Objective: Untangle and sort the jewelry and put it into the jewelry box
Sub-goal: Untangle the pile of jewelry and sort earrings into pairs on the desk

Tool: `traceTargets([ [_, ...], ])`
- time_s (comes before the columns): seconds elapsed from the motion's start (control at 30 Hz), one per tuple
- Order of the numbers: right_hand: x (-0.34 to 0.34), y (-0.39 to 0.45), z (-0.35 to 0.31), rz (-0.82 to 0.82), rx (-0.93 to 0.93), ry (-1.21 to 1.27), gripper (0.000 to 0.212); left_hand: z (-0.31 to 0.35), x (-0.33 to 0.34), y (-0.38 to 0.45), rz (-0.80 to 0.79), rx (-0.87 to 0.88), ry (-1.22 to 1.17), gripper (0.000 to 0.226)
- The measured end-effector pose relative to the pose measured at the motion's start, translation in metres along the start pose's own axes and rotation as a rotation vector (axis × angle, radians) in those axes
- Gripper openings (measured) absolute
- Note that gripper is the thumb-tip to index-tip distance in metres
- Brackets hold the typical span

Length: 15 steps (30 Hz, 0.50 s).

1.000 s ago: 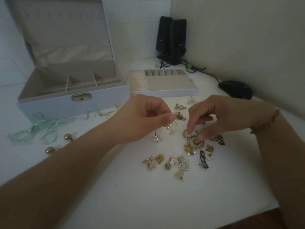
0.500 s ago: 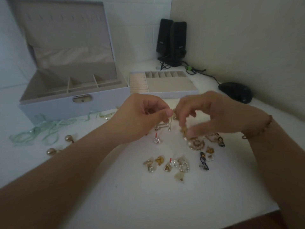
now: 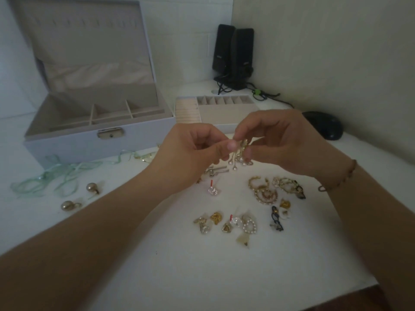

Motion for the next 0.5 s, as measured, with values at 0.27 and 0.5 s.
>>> traceTargets([
  [0.27, -0.042, -0.005, 0.014, 0.137, 0.161, -0.427, 0.021, -0.003, -0.007, 0.003, 0.042, -0.016, 0.068, 0.013],
  [0.5, -0.048, -0.008, 0.027, 0.057, 0.310, -0.629, 0.023, -0.004, -0.007, 0.003, 0.033, -0.017, 0.084, 0.013],
])
Point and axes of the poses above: each hand's wrist, its own y-axis towards the middle knuckle, its own x-axis out of the palm, z = x × y, the point moved 6 cm from there along y, towards the middle knuckle, and after that the axes turned 1 degree about -y, right-handed, at the moved point
